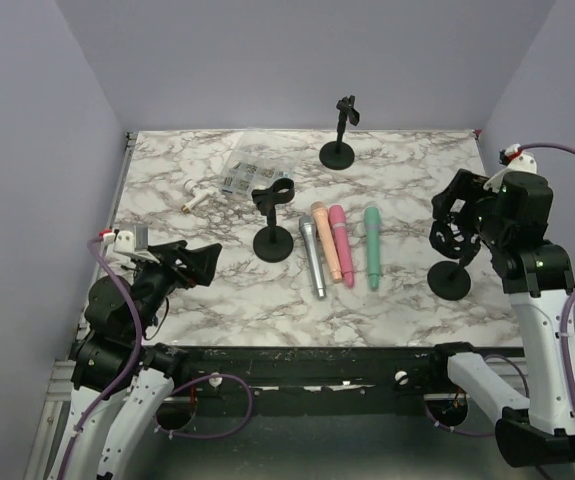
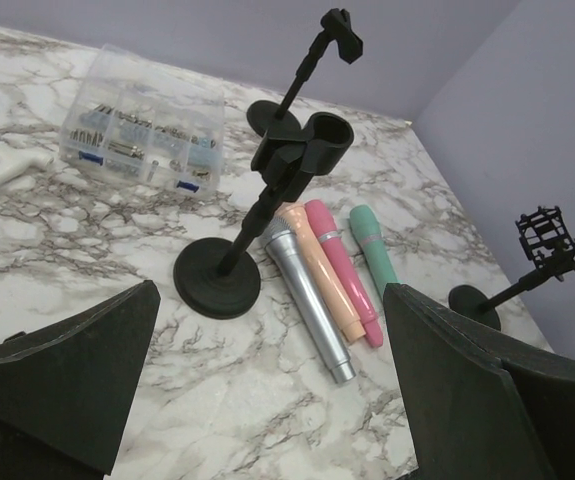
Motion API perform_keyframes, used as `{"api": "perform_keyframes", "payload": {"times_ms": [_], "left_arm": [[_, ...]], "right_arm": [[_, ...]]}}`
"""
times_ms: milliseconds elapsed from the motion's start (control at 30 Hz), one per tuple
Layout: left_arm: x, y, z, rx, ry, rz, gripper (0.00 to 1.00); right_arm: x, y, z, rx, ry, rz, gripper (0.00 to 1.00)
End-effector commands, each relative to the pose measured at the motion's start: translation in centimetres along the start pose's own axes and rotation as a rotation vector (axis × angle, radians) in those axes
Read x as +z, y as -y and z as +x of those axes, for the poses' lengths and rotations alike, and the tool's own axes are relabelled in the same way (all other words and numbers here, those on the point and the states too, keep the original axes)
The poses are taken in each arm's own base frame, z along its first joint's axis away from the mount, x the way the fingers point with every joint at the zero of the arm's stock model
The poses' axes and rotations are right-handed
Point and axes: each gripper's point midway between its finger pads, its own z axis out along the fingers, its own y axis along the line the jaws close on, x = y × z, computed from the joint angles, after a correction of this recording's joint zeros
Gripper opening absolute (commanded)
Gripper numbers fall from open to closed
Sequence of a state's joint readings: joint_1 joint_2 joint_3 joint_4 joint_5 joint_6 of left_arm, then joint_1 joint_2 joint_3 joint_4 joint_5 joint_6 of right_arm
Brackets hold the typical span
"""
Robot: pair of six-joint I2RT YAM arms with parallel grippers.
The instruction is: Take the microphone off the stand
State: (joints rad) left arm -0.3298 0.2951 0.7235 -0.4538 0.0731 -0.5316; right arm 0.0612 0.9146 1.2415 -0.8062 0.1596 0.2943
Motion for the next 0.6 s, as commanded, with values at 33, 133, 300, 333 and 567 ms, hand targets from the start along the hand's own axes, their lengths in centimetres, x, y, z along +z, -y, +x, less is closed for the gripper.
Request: {"api": "perform_keyframes", "payload": {"times_ms": [33, 133, 300, 333, 567], "left_arm": [[-0.2, 1.6, -1.2, -0.042, 0.097, 0.094, 0.99], [-0.6, 2.6, -1.0, -0.089, 0.144, 0.183, 0.98], [-1.0, 3.7, 0.3, -0.136, 0.189, 0.31, 0.99], [-1.2, 4.0, 0.3, -0.133, 0.201, 0.337, 0.99], [-1.3, 4.8, 3.1, -0.201, 0.208, 0.496, 0.99]], "right_arm": [[-3.8, -9.3, 0.5, -0.008, 0.023, -0.591, 0.94], [-5.9, -12.3, 2.1, 0.041, 0.003, -0.828, 0.96], [-8.0, -14.6, 5.3, 0.182, -0.047, -1.107, 0.99], [-8.3, -14.6, 6.2, 0.196, -0.052, -1.139, 1.0], [-7.9, -13.5, 12.7, 0.263, -0.132, -1.195, 1.0]]}}
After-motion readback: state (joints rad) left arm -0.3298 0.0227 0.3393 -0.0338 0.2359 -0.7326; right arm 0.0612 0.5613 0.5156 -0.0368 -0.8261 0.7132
